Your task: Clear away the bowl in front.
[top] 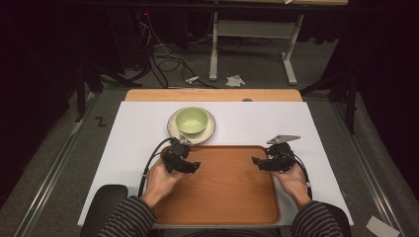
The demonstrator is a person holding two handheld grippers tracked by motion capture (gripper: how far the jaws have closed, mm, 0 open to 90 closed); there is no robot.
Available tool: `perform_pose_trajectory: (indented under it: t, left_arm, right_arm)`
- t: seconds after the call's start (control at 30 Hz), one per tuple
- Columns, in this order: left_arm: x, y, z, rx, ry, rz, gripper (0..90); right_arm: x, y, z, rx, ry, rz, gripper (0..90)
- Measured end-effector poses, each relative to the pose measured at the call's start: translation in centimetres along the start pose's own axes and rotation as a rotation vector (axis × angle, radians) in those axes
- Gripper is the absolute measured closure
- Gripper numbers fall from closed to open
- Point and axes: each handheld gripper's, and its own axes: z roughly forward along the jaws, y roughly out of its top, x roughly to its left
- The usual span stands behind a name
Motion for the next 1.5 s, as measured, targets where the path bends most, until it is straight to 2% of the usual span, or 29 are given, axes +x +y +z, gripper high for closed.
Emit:
perform_pose_trajectory:
  t: [0.07, 0.2, 0.23, 0.43, 0.5, 0.57, 0.63, 0.73, 0.87, 1.03, 1.23, 1.5]
  left_arm:
    - [0.0, 0.0, 0.0, 0.003, 0.0, 0.006, 41.1]
    - [-0.1, 0.0, -0.1, -0.009, -0.005, 0.004, 41.5]
    - [-0.1, 0.0, 0.0, 0.001, 0.002, 0.02, 41.6]
    - [-0.2, 0.0, -0.1, -0.005, 0.017, 0.039, 41.6]
    - [-0.2, 0.1, -0.3, -0.026, 0.019, 0.038, 40.6]
    - [-0.2, 0.2, -0.9, -0.076, 0.006, 0.033, 40.4]
    - [-0.3, 0.3, -1.3, -0.104, 0.02, 0.043, 40.4]
    - [-0.2, 0.3, -1.4, -0.102, 0.033, 0.048, 39.8]
    - [-0.1, 0.3, -1.3, -0.101, 0.027, 0.046, 37.7]
    - [-0.2, 0.4, -1.2, -0.081, -0.03, 0.045, 37.3]
    - [-0.3, 0.5, -1.1, -0.057, -0.045, 0.055, 36.7]
    - [0.2, 1.1, -2.0, -0.092, -0.04, 0.026, 36.2]
  right_arm:
    - [0.1, 0.0, -0.1, -0.016, -0.007, -0.006, 37.0]
    - [0.1, 0.0, -0.1, -0.012, -0.003, -0.009, 36.9]
    - [0.1, 0.0, -0.1, -0.01, -0.001, -0.01, 37.0]
    - [0.2, 0.0, -0.1, -0.003, -0.002, -0.008, 37.1]
    - [0.2, 0.0, -0.1, 0.001, -0.003, -0.009, 37.1]
    - [0.2, -0.1, -0.1, 0.001, -0.003, -0.01, 37.1]
    - [0.3, -0.1, -0.1, 0.0, -0.004, -0.014, 37.2]
    - [0.3, -0.1, -0.1, 0.004, -0.005, -0.01, 37.3]
    - [0.2, -0.1, 0.0, 0.006, -0.007, -0.011, 37.5]
    - [0.3, -0.1, 0.0, 0.011, -0.003, -0.014, 37.6]
    - [0.3, -0.1, 0.1, 0.017, -0.004, -0.017, 37.6]
    - [0.2, -0.1, 0.1, 0.016, 0.005, -0.013, 37.8]
